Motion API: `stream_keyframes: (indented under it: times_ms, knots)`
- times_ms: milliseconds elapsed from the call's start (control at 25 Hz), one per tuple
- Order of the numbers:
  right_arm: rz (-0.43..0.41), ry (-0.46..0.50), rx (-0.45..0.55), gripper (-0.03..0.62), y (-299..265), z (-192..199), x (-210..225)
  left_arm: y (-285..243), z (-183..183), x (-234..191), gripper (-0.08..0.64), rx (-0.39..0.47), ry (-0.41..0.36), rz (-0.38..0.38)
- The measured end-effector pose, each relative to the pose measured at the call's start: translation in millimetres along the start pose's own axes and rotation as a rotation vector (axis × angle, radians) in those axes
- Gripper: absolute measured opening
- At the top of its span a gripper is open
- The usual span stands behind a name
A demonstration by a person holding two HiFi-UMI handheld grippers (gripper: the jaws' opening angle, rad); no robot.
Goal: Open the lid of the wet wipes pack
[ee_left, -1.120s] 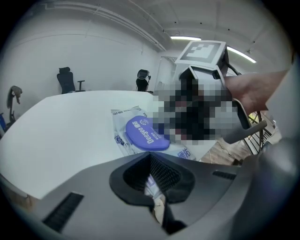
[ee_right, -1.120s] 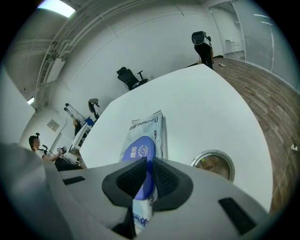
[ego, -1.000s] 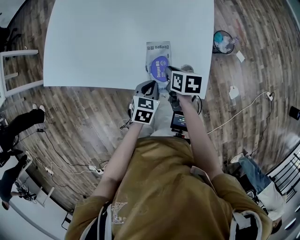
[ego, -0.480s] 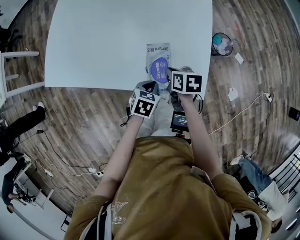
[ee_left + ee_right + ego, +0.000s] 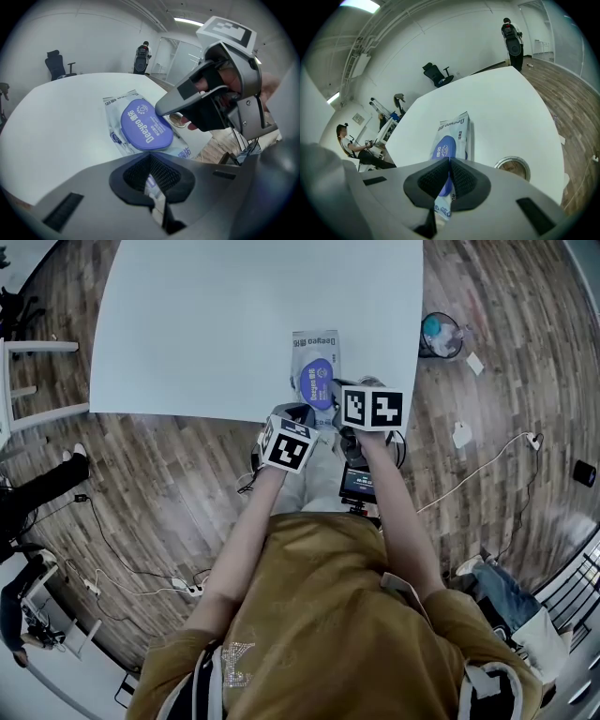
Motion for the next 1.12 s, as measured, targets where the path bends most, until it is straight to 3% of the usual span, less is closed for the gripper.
stream_keyframes:
  times_ms: [1120]
  knots:
    - [-0.035,0.049,-0.019,0.009,9,-7,-20,-2,-3,0,0.002,-0.036,-0.009,0.003]
Point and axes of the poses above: the fingertips, and each gripper's own axes: y backward along the fingers, x to its right, z out of its underside, the point moved 9 cm from there along y, backward along the fingers, and after that the axes turned 11 degrees about x, right-handed, at the moved point
